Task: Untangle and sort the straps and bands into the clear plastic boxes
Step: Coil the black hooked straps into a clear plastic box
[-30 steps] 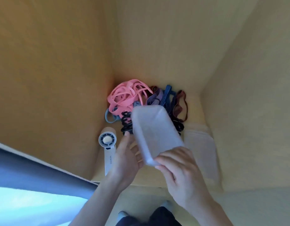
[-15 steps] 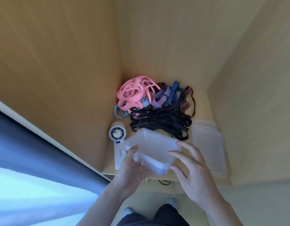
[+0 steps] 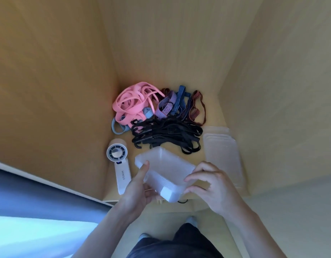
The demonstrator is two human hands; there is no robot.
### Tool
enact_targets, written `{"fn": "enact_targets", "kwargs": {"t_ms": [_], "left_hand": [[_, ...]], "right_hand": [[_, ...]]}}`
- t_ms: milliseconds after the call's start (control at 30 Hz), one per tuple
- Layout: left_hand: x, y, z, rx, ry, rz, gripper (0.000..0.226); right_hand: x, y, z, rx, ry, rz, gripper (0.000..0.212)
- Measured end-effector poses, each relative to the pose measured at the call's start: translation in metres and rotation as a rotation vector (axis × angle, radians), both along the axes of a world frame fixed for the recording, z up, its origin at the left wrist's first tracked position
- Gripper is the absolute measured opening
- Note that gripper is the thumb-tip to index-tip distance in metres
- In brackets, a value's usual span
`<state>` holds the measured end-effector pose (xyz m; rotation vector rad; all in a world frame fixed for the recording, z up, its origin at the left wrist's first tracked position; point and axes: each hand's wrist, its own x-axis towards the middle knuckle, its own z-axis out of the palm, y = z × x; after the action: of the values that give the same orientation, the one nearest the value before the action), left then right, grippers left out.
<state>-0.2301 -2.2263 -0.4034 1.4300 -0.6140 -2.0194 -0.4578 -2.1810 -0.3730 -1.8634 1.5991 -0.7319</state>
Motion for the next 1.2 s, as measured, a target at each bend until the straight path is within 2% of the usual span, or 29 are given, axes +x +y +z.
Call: {"fn": "enact_targets", "kwargs": {"t_ms": [100,233,300,367,433,500,567,633,733,833,900,967,1033,1100,1200], "left_hand": [[0.002,0.001,-0.002,0.018,0.028,-0.009,0.061],[-0.002,0.01,0.0,0.071,0.094,-0.007,0.072],[-0.004,0.015,-0.002,0.084,0.123,0.006,0.074],[-0.005,0.018,-0.002,0.093,0.148,0.023,0.073],[-0.004,0.018,0.0,0.091,0.162,0.032,0.073],[-0.001,0.017,0.0,0.097,0.158,0.027,0.075],[0.002,0.017,0.0,0.116,0.147,0.021,0.077],[0.002,0.018,0.0,0.142,0.168,0.032,0.076],[-0.001,0.022,0.0,0.137,0.26,0.108,0.067],[-0.009,0.029,0.0,0.104,0.286,0.143,0.058],[-0.013,0.033,-0.005,0.057,0.235,0.087,0.058],[-0.013,0.037,-0.007,-0.006,0.126,-0.01,0.06],[-0.009,0.038,-0.004,-0.105,-0.083,-0.144,0.062],[-0.002,0.036,-0.003,-0.176,-0.342,-0.279,0.051],[0.007,0.031,-0.002,-0.184,-0.456,-0.297,0.042]], "right_hand": [[-0.001,-0.001,-0.003,-0.036,-0.115,-0.082,0.038],[-0.006,-0.005,-0.004,-0.089,-0.239,-0.177,0.042],[-0.006,-0.007,-0.008,-0.033,-0.306,-0.185,0.043],[-0.005,-0.007,-0.013,0.046,-0.455,-0.186,0.041],[-0.002,-0.008,-0.016,0.092,-0.595,-0.2,0.037],[0.001,-0.008,-0.016,0.087,-0.667,-0.235,0.023],[0.005,-0.009,-0.015,0.067,-0.7,-0.276,0.01],[0.008,-0.009,-0.013,0.062,-0.678,-0.292,0.007],[0.012,-0.006,-0.01,0.087,-0.609,-0.269,0.02],[0.018,0.0,-0.017,0.216,-0.595,-0.283,0.062],[0.024,0.0,-0.025,0.271,-0.567,-0.331,0.076],[0.027,-0.002,-0.03,0.27,-0.508,-0.388,0.071],[0.028,-0.005,-0.028,0.27,-0.462,-0.453,0.074],[0.028,-0.009,-0.026,0.292,-0.45,-0.479,0.077],[0.027,-0.014,-0.031,0.301,-0.432,-0.481,0.08]]}}
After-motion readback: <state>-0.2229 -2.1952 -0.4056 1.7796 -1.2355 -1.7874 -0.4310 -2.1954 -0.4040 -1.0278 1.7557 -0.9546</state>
